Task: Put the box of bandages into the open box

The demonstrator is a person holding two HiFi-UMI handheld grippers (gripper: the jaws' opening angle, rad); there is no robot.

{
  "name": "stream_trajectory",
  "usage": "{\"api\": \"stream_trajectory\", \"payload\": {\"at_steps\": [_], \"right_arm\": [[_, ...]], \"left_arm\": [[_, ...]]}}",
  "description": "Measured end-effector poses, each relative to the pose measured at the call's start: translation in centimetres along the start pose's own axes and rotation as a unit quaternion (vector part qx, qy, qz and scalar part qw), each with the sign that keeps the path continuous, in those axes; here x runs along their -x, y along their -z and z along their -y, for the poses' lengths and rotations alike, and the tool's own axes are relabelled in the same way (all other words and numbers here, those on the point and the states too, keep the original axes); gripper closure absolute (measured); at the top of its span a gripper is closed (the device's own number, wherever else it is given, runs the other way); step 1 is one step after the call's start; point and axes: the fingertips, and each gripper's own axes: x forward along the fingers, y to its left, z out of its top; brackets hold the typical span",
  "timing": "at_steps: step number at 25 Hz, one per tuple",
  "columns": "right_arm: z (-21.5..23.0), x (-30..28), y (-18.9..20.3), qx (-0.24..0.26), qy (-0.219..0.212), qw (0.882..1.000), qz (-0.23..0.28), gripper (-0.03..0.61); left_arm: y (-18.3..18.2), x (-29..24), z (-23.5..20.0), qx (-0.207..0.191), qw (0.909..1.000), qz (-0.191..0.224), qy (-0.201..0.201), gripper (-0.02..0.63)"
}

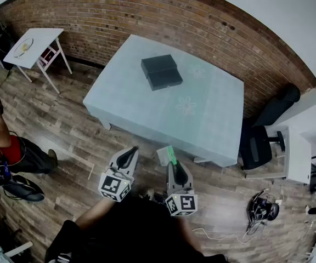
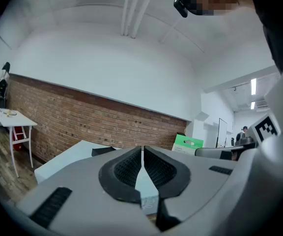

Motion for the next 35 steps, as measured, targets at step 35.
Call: {"api": "stream_trajectory", "payload": {"at_steps": [35], "right_arm": [[-6.2, -4.9, 1.3, 0.01, 0.021, 1.0, 0.002, 0.48]], "left_arm": [[0.4, 2.8, -6.3, 0.007, 0.9989, -0.021, 0.042, 0.571]]}}
